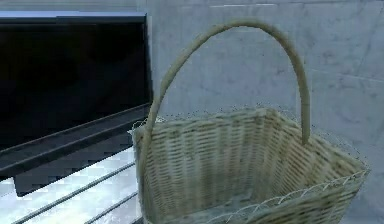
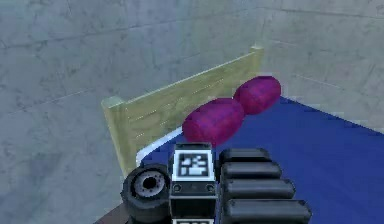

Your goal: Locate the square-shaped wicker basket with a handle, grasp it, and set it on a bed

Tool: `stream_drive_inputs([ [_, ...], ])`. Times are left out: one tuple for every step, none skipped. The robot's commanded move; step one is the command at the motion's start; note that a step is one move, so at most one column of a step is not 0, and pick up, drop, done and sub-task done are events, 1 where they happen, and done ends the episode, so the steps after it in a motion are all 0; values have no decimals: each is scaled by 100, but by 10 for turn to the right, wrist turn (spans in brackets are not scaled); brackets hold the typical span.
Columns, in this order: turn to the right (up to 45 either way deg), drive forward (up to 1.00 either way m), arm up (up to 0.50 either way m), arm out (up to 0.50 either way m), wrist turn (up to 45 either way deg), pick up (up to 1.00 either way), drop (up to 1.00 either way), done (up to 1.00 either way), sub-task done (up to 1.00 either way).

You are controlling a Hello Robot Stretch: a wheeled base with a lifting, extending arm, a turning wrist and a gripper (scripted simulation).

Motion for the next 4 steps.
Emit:
stream_drive_inputs([
  [450, 0, 0, 0, 0, 0, 0, 0, 0],
  [450, 0, 0, 0, 0, 0, 0, 0, 0],
  [60, 0, 0, 0, 0, 0, 0, 0, 0],
  [-450, 0, 0, 0, 0, 0, 0, 0, 0],
])
